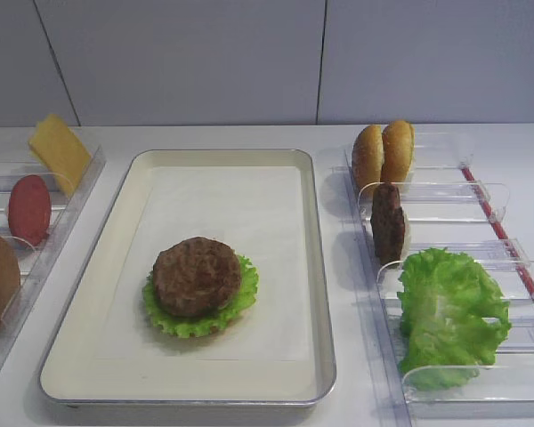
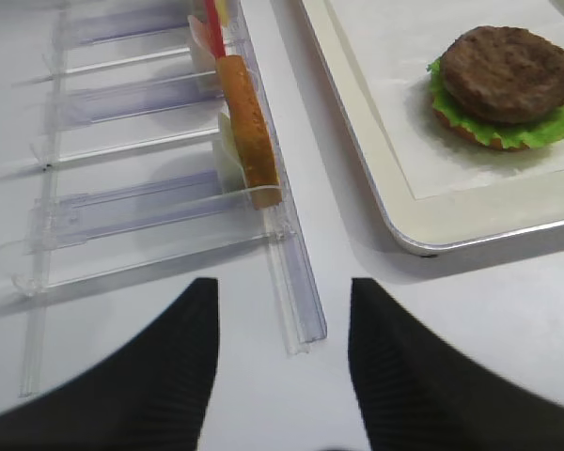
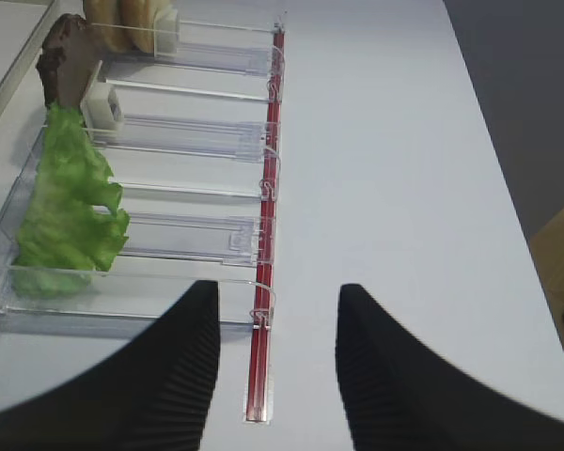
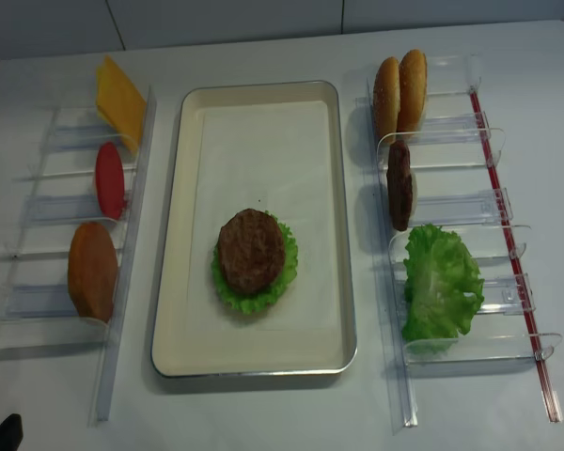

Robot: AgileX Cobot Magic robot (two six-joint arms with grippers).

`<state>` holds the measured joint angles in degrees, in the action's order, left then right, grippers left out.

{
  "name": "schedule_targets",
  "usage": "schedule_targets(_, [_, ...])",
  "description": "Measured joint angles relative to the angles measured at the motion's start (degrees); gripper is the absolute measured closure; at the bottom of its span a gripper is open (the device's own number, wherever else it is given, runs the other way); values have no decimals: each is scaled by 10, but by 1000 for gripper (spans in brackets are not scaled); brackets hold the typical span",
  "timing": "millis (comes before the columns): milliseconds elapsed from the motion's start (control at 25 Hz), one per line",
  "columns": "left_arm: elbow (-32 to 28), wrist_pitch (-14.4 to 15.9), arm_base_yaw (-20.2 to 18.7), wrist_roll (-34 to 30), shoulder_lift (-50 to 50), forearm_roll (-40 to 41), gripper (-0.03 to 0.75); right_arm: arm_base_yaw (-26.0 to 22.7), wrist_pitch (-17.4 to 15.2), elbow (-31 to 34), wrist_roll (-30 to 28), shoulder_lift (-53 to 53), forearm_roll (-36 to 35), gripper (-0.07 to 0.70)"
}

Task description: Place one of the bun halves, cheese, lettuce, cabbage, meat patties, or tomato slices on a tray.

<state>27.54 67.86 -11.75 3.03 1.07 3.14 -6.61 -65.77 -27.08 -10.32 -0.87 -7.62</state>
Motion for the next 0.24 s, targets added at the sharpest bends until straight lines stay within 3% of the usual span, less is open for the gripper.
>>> schedule_targets(240, [0,0,0,0,0,0,413,0,0,0,0,0,0,302])
